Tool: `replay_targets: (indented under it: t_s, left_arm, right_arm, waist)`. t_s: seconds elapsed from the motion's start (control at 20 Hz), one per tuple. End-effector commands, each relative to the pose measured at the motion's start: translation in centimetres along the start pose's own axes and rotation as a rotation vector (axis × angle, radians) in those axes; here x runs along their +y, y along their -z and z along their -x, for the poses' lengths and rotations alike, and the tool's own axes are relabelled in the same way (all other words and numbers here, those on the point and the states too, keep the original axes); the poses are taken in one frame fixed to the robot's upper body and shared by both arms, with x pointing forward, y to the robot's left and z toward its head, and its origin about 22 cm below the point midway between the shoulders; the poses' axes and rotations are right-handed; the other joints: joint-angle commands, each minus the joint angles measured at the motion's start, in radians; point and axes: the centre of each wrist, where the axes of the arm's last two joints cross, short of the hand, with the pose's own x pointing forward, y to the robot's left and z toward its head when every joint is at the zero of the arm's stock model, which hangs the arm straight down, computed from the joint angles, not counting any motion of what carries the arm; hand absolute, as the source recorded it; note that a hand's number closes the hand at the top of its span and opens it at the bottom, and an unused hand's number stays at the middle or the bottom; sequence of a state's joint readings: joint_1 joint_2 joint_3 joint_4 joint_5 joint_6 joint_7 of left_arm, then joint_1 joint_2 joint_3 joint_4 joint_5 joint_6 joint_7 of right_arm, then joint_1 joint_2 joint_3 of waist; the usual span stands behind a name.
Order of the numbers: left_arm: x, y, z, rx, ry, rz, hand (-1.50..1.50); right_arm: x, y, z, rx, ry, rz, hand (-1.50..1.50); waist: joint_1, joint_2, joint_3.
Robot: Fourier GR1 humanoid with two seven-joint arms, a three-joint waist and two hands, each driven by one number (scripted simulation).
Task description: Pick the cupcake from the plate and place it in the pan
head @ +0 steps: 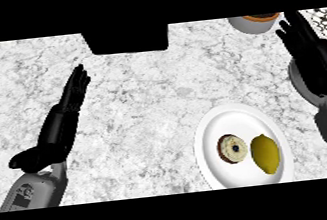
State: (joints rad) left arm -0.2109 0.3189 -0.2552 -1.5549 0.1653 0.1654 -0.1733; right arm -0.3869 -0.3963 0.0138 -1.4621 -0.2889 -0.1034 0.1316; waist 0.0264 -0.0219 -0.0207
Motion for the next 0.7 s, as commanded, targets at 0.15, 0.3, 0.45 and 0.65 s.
replay_targets:
  t_s: [0.15,0.3,0.45,0.65]
  left_arm:
    - [2.6,0.2,0.5,0.089,0.025,-0.118,0.0]
    - [3.1,-0.5,2.0,0.201,0.008,-0.17,0.0]
    - [5.3,-1.2,2.3,0.255,0.02,-0.254,0.0]
    - [4.5,0.4,1.3,0.262,0.022,-0.249,0.0]
  right_arm:
    - [6.8,-1.0,1.9,-0.037,0.079,-0.668,1.5]
    - [7.9,-2.3,3.6,-0.009,0.021,-0.986,1.5]
    - [0.5,-3.3,4.1,-0.279,-0.061,-0.806,-1.5]
    - [-4.5,-3.6,3.9,-0.444,-0.193,-0.75,-1.5]
  waist:
    - [0.048,0.037,0.026]
    - [0.051,0.049,0.026]
    - [-0.025,0.029,0.026]
    - [-0.037,0.026,0.025]
